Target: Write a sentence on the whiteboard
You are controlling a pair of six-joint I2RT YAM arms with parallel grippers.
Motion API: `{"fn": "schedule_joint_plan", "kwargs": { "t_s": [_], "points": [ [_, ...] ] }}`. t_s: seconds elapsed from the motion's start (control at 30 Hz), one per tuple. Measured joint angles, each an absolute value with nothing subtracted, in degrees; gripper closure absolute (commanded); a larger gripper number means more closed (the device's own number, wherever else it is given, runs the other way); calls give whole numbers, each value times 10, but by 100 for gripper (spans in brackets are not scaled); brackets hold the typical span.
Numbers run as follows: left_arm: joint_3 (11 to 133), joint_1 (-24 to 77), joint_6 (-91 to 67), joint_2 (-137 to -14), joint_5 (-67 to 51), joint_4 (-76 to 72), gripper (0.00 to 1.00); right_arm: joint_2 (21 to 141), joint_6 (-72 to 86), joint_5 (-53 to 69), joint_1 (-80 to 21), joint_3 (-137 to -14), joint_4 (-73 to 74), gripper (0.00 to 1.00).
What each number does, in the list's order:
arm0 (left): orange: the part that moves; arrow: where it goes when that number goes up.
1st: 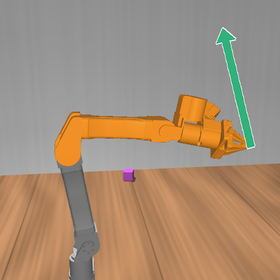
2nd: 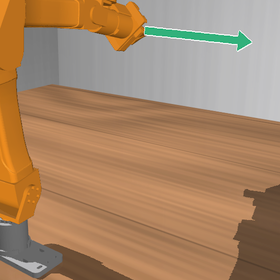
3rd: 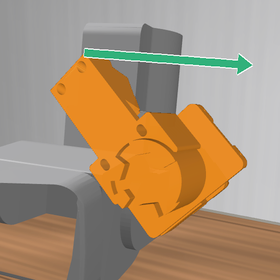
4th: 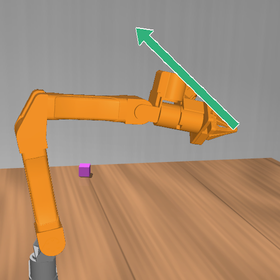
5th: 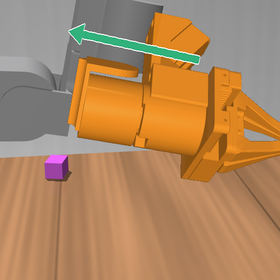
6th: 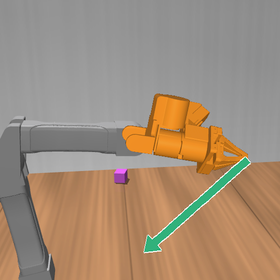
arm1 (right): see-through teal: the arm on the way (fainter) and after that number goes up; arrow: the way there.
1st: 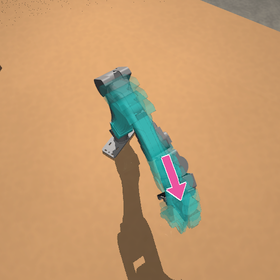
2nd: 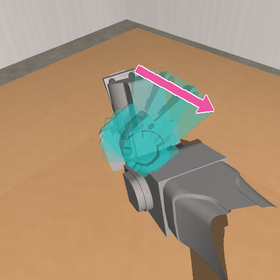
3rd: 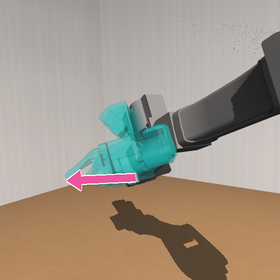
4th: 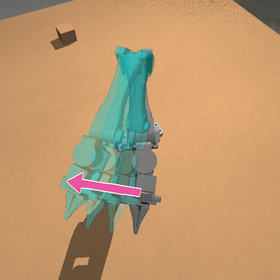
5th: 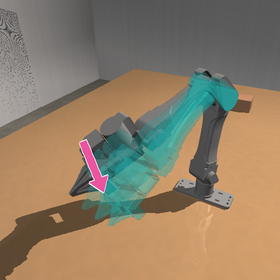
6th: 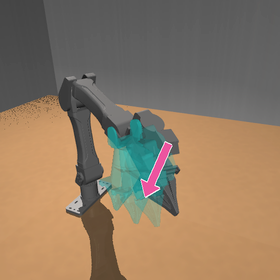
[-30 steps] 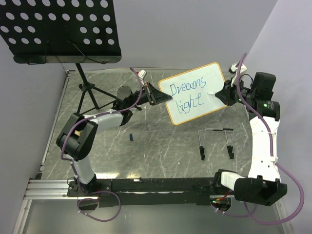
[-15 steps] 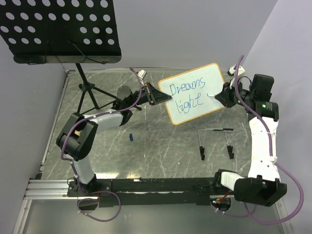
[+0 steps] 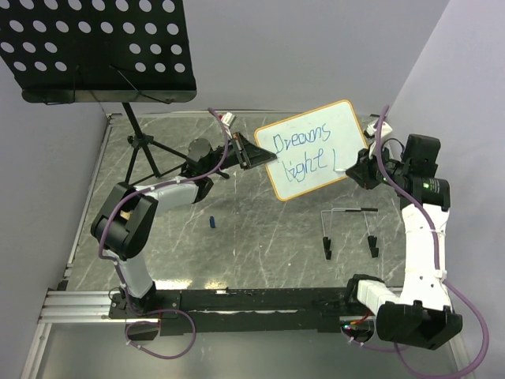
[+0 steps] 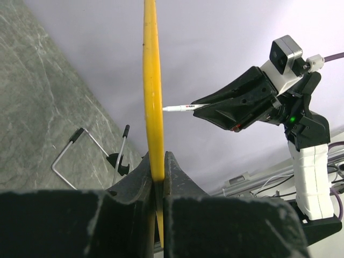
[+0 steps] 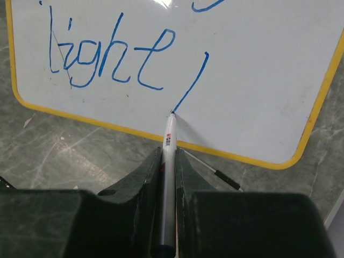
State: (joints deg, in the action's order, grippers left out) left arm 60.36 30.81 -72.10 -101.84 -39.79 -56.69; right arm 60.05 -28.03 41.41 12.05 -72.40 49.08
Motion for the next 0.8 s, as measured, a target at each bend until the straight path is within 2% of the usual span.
{"fn": "schedule_joint_plan", "kwargs": {
  "t_s": [0.37,0.8],
  "points": [
    [604,308,-722,-1018,-399,-576,99,652,-240,416,121,-795,454,100],
    [604,307,-727,-1018,-402,-580,99,680,-221,420,121,-805,436,100]
  ]
}}
